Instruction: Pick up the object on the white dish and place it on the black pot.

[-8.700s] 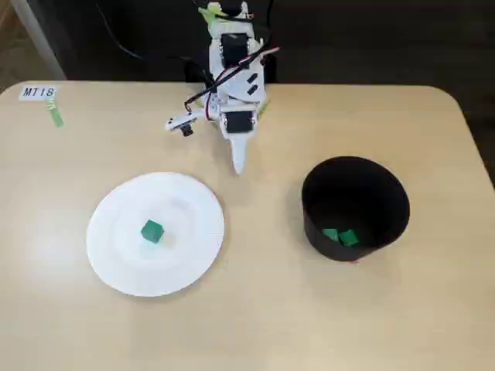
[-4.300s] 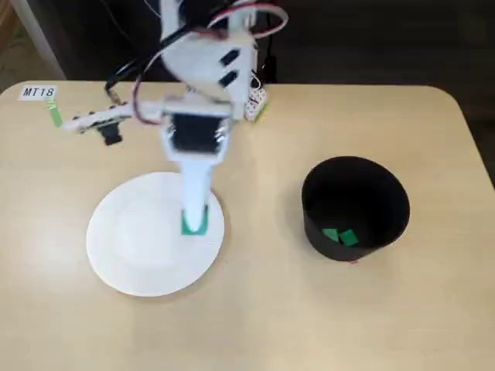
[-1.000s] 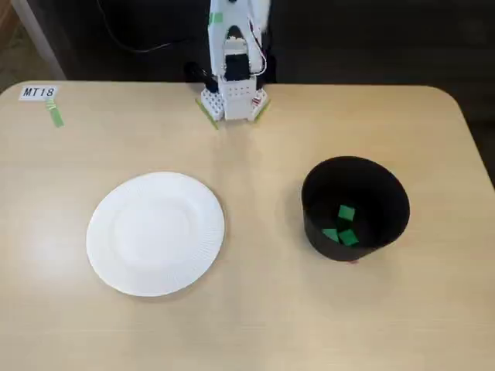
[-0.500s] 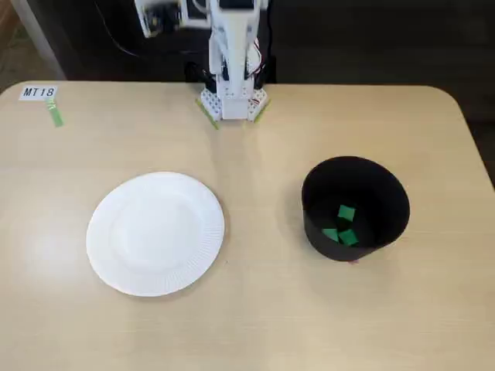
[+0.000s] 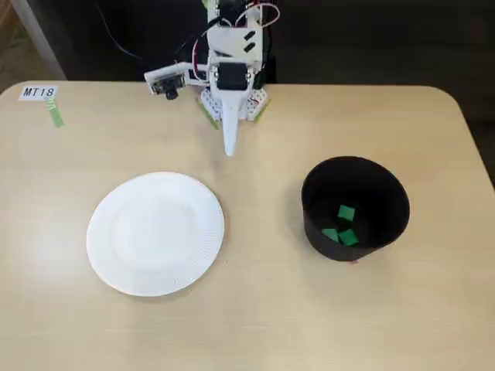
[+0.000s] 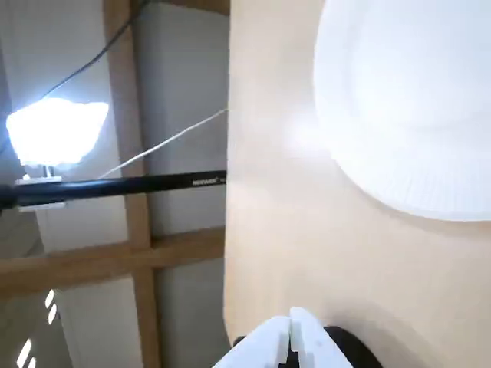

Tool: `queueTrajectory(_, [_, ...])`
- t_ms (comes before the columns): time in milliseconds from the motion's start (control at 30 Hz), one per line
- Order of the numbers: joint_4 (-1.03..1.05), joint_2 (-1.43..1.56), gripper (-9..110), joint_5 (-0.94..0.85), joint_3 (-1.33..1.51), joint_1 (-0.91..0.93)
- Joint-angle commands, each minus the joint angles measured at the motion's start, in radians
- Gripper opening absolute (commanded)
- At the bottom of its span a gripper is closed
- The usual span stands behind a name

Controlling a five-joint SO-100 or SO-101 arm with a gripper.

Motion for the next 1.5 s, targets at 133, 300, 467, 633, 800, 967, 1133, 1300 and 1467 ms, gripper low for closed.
queueTrajectory(133, [0.043,0.115,0,-0.006,0.101,-0.017])
queueTrajectory(300, [0.035,0.115,0,0.005,0.187,-0.017])
queueTrajectory(467, [0.035,0.115,0,0.009,0.247,-0.020])
queueTrajectory(633, [0.038,0.117,0,0.018,0.272,-0.018])
queueTrajectory(800, [0.041,0.117,0,0.015,0.273,-0.028])
queueTrajectory(967, [0.035,0.117,0,0.008,0.275,-0.032])
queueTrajectory(1133, [-0.034,0.117,0,0.008,0.296,-0.032])
queueTrajectory(1300, [-0.077,0.117,0,0.008,0.311,-0.032])
queueTrajectory(1467, [-0.081,0.117,0,0.008,0.313,-0.032])
